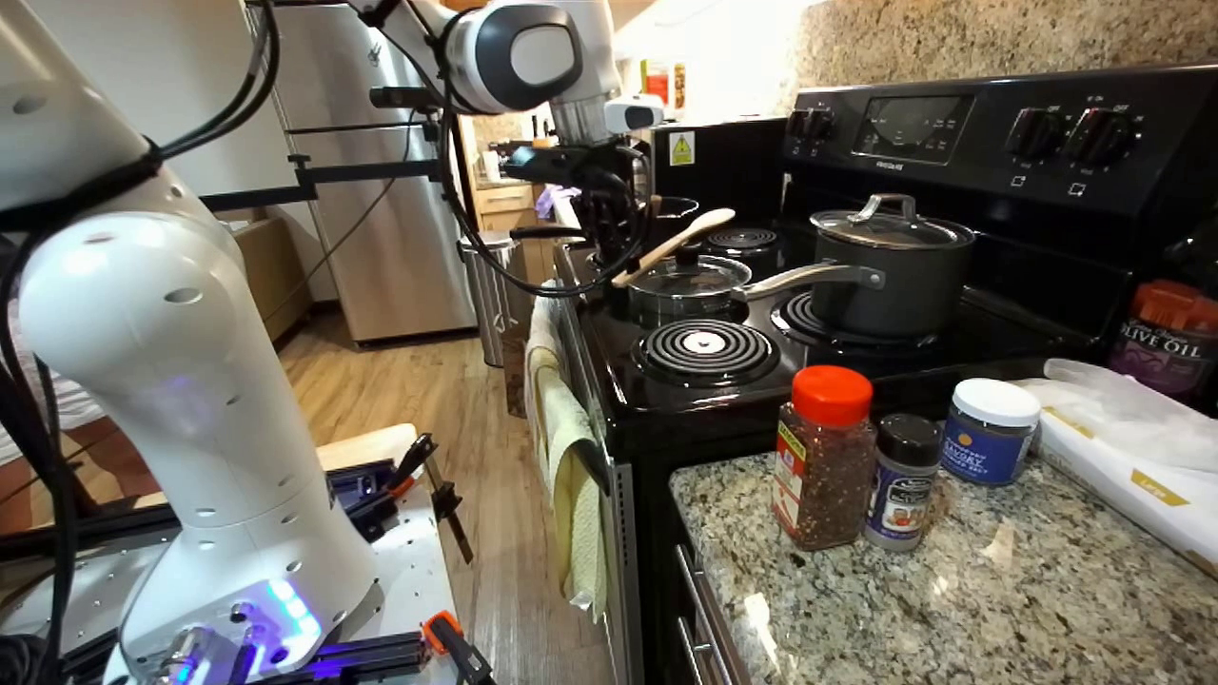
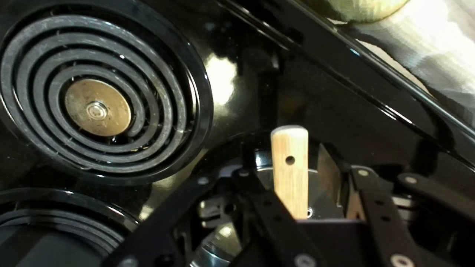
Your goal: Remove one spoon from the pot and put it on the lid right next to it
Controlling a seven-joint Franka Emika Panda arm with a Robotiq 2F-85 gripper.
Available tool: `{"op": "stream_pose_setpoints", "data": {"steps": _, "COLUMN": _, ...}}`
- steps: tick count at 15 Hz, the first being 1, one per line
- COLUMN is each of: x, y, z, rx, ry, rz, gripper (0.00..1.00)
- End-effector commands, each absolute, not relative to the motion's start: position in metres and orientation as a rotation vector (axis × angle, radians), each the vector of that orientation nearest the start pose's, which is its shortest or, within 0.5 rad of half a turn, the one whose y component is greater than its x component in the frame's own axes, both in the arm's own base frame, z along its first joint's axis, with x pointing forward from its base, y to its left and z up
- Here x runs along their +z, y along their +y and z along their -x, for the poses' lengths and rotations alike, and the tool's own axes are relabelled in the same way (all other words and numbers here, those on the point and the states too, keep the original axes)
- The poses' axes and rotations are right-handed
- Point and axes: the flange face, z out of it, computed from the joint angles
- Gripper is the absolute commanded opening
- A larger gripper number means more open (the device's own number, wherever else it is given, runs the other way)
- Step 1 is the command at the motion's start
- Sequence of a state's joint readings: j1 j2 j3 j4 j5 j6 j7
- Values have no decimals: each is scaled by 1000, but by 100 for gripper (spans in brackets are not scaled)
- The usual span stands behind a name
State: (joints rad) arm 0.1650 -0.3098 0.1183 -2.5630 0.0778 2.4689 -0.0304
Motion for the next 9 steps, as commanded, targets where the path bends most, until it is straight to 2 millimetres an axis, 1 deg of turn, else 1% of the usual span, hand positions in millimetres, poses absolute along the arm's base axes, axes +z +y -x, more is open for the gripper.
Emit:
{"op": "stream_pose_setpoints", "data": {"steps": 1, "x": 395, "y": 121, "z": -427, "rx": -358, "ry": -366, "rz": 3041, "gripper": 78}}
{"op": "stream_pose_setpoints", "data": {"steps": 4, "x": 396, "y": 117, "z": -427, "rx": -356, "ry": -356, "rz": 3043, "gripper": 97}}
{"op": "stream_pose_setpoints", "data": {"steps": 5, "x": 397, "y": 116, "z": -427, "rx": -356, "ry": -355, "rz": 3043, "gripper": 100}}
{"op": "stream_pose_setpoints", "data": {"steps": 9, "x": 405, "y": 110, "z": -424, "rx": -349, "ry": -345, "rz": 3046, "gripper": 100}}
